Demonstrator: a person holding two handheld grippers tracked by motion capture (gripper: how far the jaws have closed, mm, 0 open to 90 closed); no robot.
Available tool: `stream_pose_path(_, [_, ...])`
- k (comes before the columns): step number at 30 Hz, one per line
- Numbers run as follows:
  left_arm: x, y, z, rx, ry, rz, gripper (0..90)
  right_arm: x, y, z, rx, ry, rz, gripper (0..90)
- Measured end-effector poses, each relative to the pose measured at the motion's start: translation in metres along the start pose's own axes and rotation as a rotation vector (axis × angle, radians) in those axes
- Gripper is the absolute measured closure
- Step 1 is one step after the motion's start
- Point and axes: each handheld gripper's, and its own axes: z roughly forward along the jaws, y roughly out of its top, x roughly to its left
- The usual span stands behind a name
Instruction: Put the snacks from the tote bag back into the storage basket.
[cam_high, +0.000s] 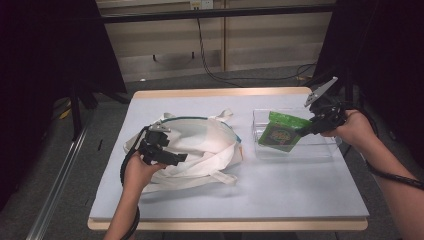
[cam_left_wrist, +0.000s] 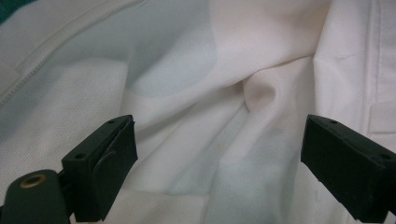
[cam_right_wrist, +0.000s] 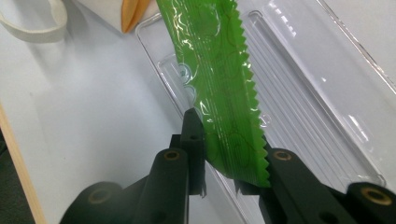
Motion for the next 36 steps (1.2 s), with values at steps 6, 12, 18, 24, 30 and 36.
stream_pose_path(6, [-0.001, 0.000, 0.001, 0.004, 0.003, 0.002, 10.8, -0.001, -0.003, -0.003, -0.002, -0.011, -0.014, 77.1])
stream_pose_path(12, [-0.002, 0.000, 0.002, -0.005, -0.002, -0.006, 10.8, 0.000, -0.002, 0.005, -0.005, -0.006, -0.038, 75.6])
stream_pose_path(18, [-0.001, 0.000, 0.001, 0.000, 0.002, -0.002, 10.8, 0.003, -0.003, 0.014, -0.006, 0.016, -0.044, 70.3])
stream_pose_path(24, [-0.001, 0.001, 0.001, 0.002, -0.008, 0.005, 10.8, 0.002, -0.010, 0.014, -0.032, 0.020, 0.021, 58.3])
stream_pose_path(30, [-0.002, 0.002, 0.001, -0.004, -0.009, 0.005, 10.8, 0.001, -0.017, 0.010, -0.056, 0.018, 0.045, 46.1])
stream_pose_path(36, [-0.005, -0.001, 0.002, -0.008, -0.013, 0.005, 10.7, 0.000, -0.023, 0.005, -0.071, 0.001, 0.083, 36.1])
